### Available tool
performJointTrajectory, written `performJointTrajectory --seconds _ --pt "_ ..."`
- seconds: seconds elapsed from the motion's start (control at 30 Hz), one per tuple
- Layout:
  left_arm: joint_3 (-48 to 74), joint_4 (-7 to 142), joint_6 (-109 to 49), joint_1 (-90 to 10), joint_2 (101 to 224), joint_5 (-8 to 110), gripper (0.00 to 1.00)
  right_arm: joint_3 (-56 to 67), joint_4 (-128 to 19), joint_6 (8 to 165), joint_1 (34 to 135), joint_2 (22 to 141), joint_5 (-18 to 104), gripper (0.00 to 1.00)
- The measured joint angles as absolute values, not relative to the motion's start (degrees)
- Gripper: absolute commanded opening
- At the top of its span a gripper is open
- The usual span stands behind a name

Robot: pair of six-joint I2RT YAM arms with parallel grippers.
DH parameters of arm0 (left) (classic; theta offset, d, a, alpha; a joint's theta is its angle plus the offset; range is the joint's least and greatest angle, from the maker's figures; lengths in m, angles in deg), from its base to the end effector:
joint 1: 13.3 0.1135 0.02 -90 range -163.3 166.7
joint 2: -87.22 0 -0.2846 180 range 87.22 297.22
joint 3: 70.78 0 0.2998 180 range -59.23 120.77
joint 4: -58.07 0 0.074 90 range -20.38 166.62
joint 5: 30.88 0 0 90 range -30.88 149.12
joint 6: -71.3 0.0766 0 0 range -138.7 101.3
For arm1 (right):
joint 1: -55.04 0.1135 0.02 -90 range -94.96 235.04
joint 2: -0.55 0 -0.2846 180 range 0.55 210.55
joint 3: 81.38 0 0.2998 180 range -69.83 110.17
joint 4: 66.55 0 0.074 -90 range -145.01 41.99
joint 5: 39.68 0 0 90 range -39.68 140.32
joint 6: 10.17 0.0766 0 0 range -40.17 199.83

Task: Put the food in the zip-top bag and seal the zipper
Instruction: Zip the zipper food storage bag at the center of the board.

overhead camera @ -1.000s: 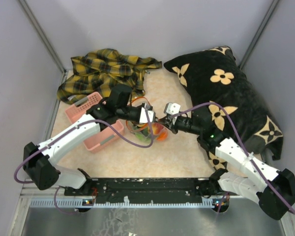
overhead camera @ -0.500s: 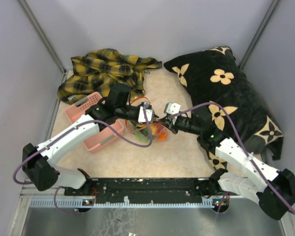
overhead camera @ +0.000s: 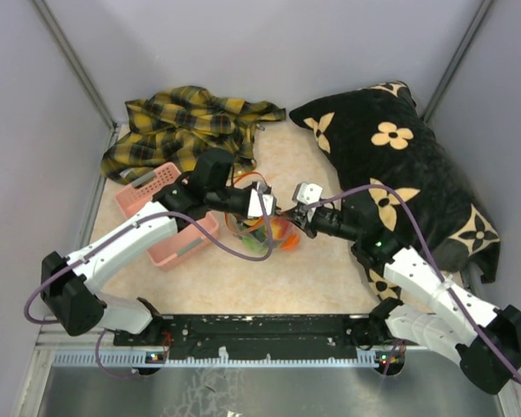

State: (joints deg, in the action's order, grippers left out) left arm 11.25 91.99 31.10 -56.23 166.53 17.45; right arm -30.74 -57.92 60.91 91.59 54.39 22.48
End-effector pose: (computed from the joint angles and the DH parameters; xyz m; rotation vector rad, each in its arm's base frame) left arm 0.2427 -0.2954 0.3394 1.7343 1.0641 -0.6886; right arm 0.2118 0.2015 0.2975 -1.1352 1.3960 0.6516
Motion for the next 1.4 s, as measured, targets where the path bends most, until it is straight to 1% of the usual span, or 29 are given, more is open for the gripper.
performJointTrajectory --seconds 0.37,0.4,0.47,0.5,0.53,0.57,0.67,0.73,0.8,0.93,0.97,1.0,1.07,1.1,1.4 --pt "11.2 95.7 31.8 -54.7 163.8 25.1 0.0 -30.8 -57.1 60.4 91.6 52.6 23.5 0.01" --pt "11.2 95.9 31.9 -54.6 163.6 25.2 0.0 -30.8 -57.2 60.4 91.6 52.6 23.5 0.07" --pt "11.2 96.2 32.0 -54.5 163.4 24.9 0.0 -30.8 -57.2 60.4 91.6 52.5 23.3 0.26" --pt "11.2 96.6 32.1 -54.5 163.4 24.9 0.0 -30.8 -57.1 60.6 91.6 52.5 23.1 0.34" --pt "11.2 96.9 32.1 -54.4 163.4 24.6 0.0 -30.7 -57.1 60.6 91.6 52.6 22.6 0.39" --pt "11.2 97.1 32.1 -54.3 163.4 24.4 0.0 -30.4 -57.0 60.5 91.6 52.8 22.0 0.41" --pt "11.3 97.6 32.1 -54.3 163.4 23.7 0.0 -29.1 -56.8 60.5 91.6 54.0 20.5 0.44" --pt "11.4 98.1 32.1 -54.4 163.4 23.2 0.0 -27.8 -56.6 60.4 91.6 54.9 19.8 0.43" --pt "11.4 98.4 32.1 -54.4 163.4 22.6 0.0 -26.7 -56.6 60.4 91.6 55.8 18.9 0.41" --pt "11.5 98.8 32.0 -54.7 163.4 21.9 0.0 -24.7 -56.5 60.3 91.6 58.5 17.3 0.29" --pt "11.6 98.9 31.9 -54.8 163.4 21.8 0.0 -24.3 -56.4 60.3 91.6 59.3 17.0 0.25" --pt "11.7 98.9 31.9 -54.9 163.4 21.7 0.0 -23.8 -55.9 60.3 91.6 60.1 16.7 0.19" --pt "12.1 99.1 31.8 -55.0 163.4 21.8 0.0 -22.7 -54.9 60.2 91.6 61.6 16.1 0.02" --pt "12.1 99.1 31.7 -55.1 163.4 21.8 0.0 -22.2 -54.5 60.1 91.6 62.1 15.9 0.0" --pt "12.0 97.9 31.5 -55.6 162.7 24.5 0.0 -21.7 -51.1 60.5 91.7 59.5 20.8 0.0"
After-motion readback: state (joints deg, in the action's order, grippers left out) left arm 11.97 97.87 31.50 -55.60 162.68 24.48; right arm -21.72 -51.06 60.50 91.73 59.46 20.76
